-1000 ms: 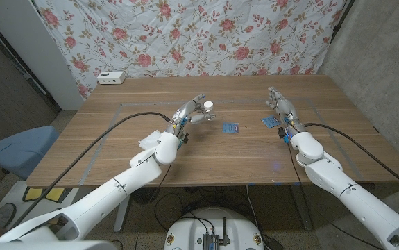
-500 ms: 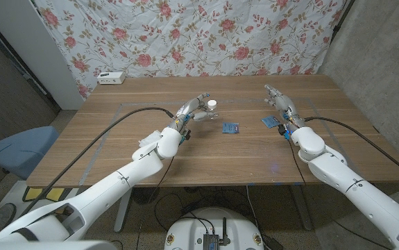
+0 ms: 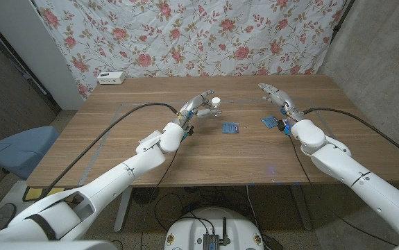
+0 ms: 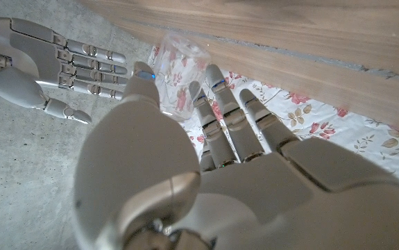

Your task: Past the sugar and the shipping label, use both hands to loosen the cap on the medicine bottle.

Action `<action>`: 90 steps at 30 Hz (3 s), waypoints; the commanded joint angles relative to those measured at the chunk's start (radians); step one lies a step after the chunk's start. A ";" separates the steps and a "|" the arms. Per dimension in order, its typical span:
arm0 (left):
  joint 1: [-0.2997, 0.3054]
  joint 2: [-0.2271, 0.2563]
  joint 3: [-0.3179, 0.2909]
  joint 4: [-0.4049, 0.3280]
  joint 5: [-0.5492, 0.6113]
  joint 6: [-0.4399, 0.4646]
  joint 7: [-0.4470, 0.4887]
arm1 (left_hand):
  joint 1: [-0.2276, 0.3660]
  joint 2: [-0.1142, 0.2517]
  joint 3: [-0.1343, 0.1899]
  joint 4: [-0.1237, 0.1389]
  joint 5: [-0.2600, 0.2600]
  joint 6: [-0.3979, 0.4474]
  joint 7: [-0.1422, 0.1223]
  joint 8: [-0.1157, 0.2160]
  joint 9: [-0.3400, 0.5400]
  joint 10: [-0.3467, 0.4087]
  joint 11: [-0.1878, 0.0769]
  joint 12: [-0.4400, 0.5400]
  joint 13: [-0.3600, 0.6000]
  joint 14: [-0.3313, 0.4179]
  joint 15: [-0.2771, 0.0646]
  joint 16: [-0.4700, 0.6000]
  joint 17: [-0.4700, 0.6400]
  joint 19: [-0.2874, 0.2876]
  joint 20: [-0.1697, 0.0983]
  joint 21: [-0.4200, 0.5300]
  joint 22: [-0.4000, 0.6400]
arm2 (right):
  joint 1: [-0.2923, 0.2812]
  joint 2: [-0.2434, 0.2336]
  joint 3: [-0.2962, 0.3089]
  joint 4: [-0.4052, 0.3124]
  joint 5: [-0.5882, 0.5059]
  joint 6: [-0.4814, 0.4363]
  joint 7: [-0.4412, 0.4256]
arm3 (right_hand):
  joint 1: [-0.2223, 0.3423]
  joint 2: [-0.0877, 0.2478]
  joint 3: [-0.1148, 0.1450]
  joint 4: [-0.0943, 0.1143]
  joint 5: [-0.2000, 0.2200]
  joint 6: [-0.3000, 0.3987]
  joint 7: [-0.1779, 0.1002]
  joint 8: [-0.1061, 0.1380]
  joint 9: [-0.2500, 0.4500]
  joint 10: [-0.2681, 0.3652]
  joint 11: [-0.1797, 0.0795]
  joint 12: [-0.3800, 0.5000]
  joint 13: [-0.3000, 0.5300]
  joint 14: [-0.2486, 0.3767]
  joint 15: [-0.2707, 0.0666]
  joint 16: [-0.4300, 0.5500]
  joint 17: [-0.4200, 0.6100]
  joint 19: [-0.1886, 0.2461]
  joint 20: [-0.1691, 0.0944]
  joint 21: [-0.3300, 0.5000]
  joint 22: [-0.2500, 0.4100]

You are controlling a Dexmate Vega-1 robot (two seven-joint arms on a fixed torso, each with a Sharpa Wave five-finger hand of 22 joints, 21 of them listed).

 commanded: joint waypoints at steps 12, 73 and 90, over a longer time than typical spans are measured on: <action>-0.097 -0.088 0.027 0.209 -0.055 -0.167 -0.017 | 0.012 0.009 0.026 -0.002 -0.010 -0.007 0.015 0.004 0.002 -0.008 -0.004 -0.003 0.008 -0.009 -0.073 0.000 0.002 0.222 0.093 0.043 0.005 | 0.055 -0.087 -0.029 -0.154 -0.061 -0.233 0.037 | 0.052 -0.004 0.011 -0.041 -0.007 0.005 0.007 -0.005 0.002 -0.003 0.006 -0.003 0.004 0.005 0.021 0.001 0.001 0.002 0.026 0.004 0.002; -0.147 -0.105 0.071 0.209 -0.067 -0.129 -0.127 | 0.073 -0.014 0.062 -0.021 -0.035 -0.008 0.005 0.004 0.002 0.010 -0.001 0.005 0.012 0.008 -0.068 0.003 0.002 0.279 0.087 0.009 0.004 | 0.396 -0.205 -0.357 -0.483 -0.379 -0.884 0.325 | 0.287 -0.043 0.074 -0.097 -0.020 0.058 0.101 0.018 0.014 -0.026 0.114 -0.001 0.012 0.013 0.129 0.001 0.004 -0.051 0.123 0.004 0.002; -0.152 -0.099 0.073 0.164 -0.082 -0.034 -0.171 | 0.075 -0.013 0.068 -0.018 -0.037 -0.011 0.008 0.004 0.003 0.008 0.001 0.002 0.012 0.009 -0.069 0.001 0.002 0.270 0.087 -0.002 0.004 | 0.455 -0.204 -0.425 -0.517 -0.468 -0.911 0.410 | 0.302 -0.050 0.076 -0.094 -0.024 0.083 0.102 0.025 0.017 -0.026 0.114 0.001 0.013 0.020 0.131 0.004 0.004 -0.048 0.127 0.005 0.002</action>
